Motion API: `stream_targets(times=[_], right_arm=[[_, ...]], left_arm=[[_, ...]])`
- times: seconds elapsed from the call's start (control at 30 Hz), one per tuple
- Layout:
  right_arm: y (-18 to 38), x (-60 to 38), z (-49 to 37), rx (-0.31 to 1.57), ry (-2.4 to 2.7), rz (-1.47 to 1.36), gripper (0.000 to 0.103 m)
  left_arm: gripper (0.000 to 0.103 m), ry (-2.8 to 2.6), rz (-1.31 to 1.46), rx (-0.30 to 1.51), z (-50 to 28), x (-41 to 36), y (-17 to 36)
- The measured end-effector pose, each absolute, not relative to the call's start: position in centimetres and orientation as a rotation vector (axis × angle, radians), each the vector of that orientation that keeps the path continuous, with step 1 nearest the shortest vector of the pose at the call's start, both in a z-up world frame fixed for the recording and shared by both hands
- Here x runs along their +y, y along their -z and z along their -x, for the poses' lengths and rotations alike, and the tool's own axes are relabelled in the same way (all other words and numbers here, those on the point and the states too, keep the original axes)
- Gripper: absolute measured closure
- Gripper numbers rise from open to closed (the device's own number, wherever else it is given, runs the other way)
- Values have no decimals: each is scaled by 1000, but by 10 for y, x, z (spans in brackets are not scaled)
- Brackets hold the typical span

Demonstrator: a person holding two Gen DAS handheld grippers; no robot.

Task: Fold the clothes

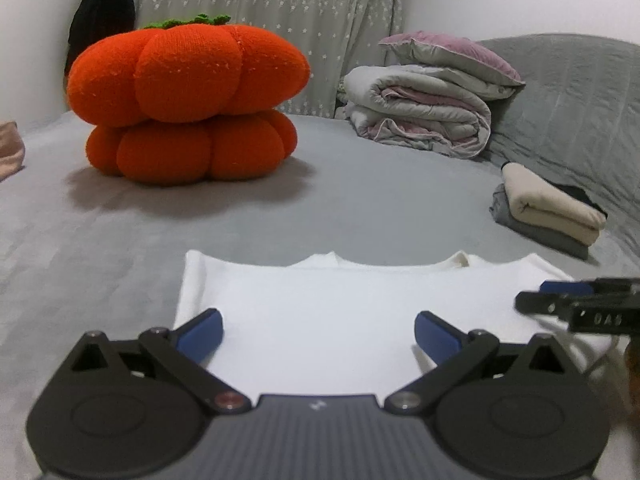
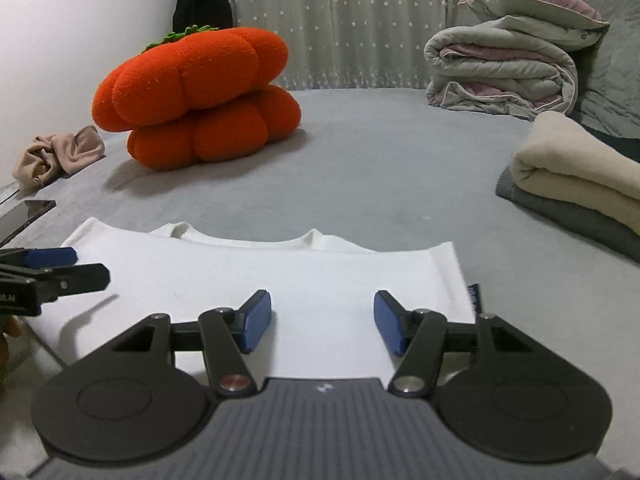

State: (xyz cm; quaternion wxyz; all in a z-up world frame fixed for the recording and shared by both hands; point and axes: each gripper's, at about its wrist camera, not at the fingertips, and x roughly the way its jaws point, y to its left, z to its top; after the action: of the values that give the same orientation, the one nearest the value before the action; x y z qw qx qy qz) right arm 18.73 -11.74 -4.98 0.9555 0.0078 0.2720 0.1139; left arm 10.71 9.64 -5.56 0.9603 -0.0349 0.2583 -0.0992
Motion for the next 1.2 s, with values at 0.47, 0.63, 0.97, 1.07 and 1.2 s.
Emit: stream_targets(times=[0.47,0.63,0.97,1.07,1.2], right_arm=[[43,-151,-164,581,-191,-55,42],[38,-157,-155,581,-158,-54,40],[32,-180,-142,597,-120,-132,40],[28,-190,-139,604,-125,-177,39],[26,-203,-136,624,-120,-267,39]], left_arm=[[1,132,109,601,-91,131,52],[1,125,112,624,-84,136,49],[1,197,240,692,-73,143,37],[3,201,336,727,-75,149,38],[6,185,486,771,-79,162,42]])
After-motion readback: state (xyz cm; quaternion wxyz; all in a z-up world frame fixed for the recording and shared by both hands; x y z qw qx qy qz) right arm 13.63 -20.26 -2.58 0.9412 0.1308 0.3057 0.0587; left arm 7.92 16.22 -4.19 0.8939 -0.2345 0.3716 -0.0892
